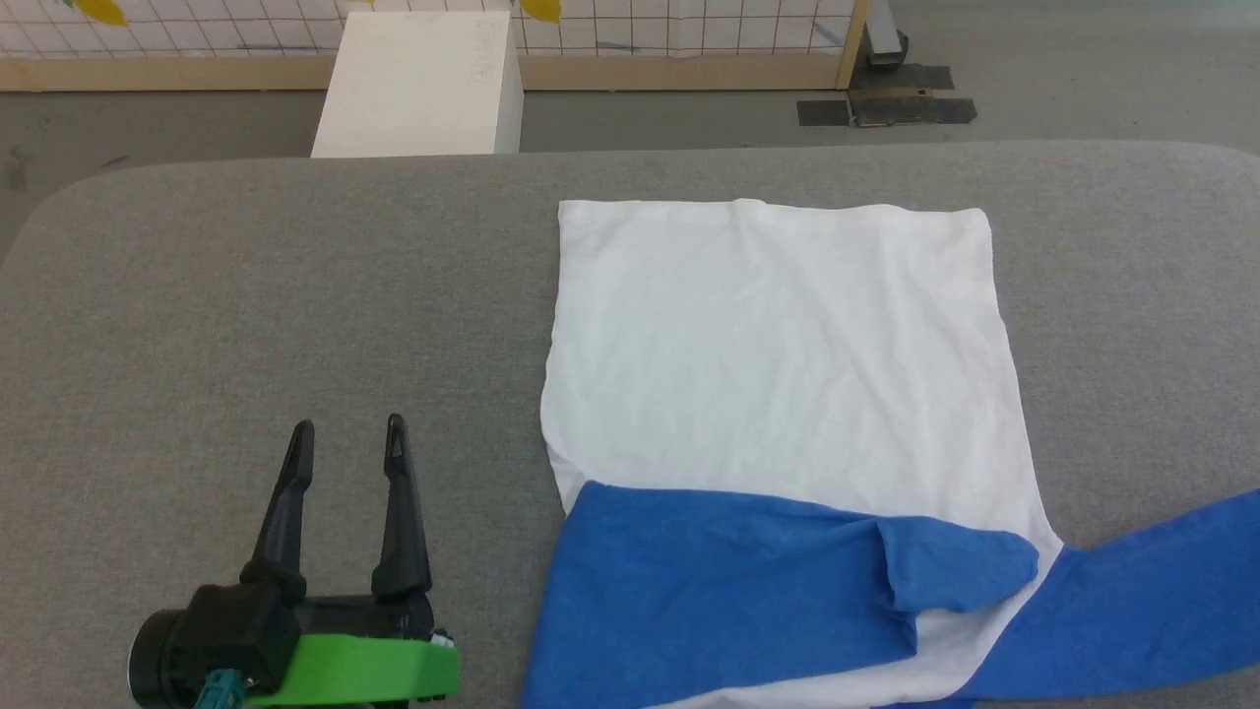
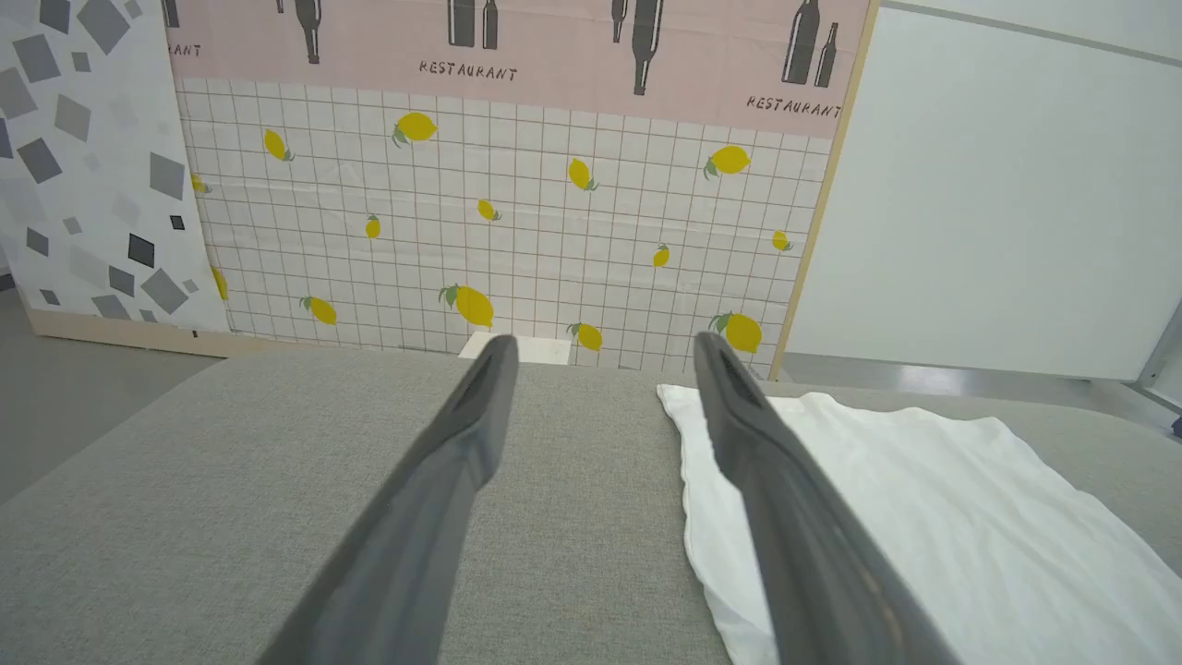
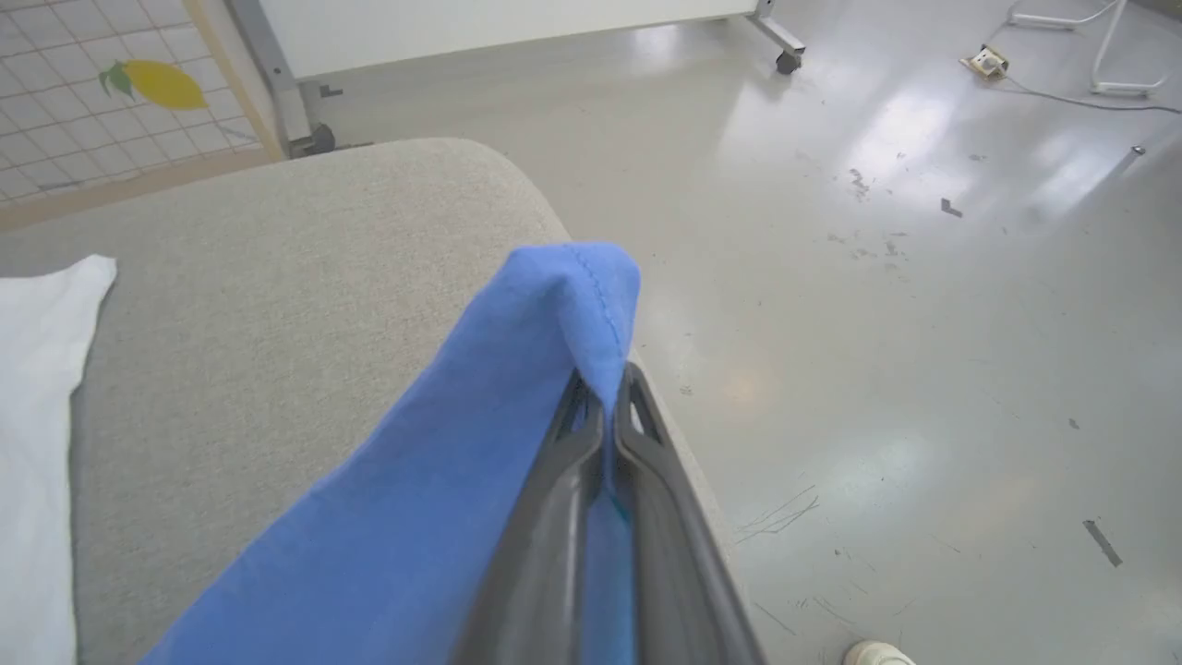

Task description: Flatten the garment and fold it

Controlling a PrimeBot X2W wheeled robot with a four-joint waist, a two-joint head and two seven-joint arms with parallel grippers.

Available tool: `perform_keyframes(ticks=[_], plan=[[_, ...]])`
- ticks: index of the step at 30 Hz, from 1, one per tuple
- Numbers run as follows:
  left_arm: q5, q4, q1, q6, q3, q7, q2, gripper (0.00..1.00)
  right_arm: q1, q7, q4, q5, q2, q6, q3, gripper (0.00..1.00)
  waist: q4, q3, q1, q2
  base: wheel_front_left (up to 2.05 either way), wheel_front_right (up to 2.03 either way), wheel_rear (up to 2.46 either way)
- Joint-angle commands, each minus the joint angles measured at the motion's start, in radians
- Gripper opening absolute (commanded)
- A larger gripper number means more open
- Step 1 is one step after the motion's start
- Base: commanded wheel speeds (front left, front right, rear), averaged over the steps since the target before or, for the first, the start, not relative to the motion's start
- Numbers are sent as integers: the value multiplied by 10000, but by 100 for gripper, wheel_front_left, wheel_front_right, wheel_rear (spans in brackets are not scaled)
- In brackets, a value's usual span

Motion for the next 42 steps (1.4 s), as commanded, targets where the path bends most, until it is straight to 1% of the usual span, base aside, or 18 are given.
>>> perform_keyframes(ticks=[1,5,8,11,15,16,17,21,22,25,29,34,42], plan=[[-16,-40,123,74,-8,32,40,100,80,154,-301,303,76,-15,307,0,-27,17,0,0,0,0,0],[-36,-53,106,77,-44,46,32,100,46,909,-1497,1244,326,-15,1309,0,-34,17,0,0,0,0,0],[-77,-27,97,62,-67,51,26,100,-62,1676,-2704,1983,543,-15,2146,0,13,-47,0,0,0,0,0],[-115,18,82,36,-107,52,12,100,-287,2278,-3697,2622,870,-15,2888,0,94,-145,0,0,0,0,0],[-172,97,76,-22,-189,58,-6,100,-643,3093,-4747,3150,1575,-15,4125,0,262,-322,0,0,0,0,0],[-189,112,81,-37,-205,63,-5,100,-733,3305,-4960,3221,1813,-15,4516,0,312,-364,0,0,0,0,0],[-217,123,95,-51,-220,68,2,100,-898,3640,-5229,3302,2274,-15,5231,0,411,-418,0,0,0,0,0],[-257,101,96,-79,-241,93,33,100,-1188,4015,-5515,3142,3184,-15,6756,0,642,-415,0,0,0,0,0],[-267,90,94,-88,-254,102,38,100,-1267,4065,-5475,3119,3447,-15,7148,0,720,-388,0,0,0,0,0],[-298,70,60,-111,-275,112,36,100,-1566,3975,-5177,3045,3912,-15,8094,0,924,-289,0,0,0,0,0],[-332,100,13,-152,-327,103,3,100,-1949,3418,-4329,2766,4410,-15,9219,0,1200,-143,0,0,0,0,0],[-349,187,-114,-204,-404,72,-104,100,-2305,2373,-2688,2175,4858,-15,10307,0,1506,118,0,0,0,0,0],[-338,493,-472,-356,-528,6,-382,100,-2568,410,203,1163,5361,-15,11496,0,1937,454,0,0,0,0,0]])
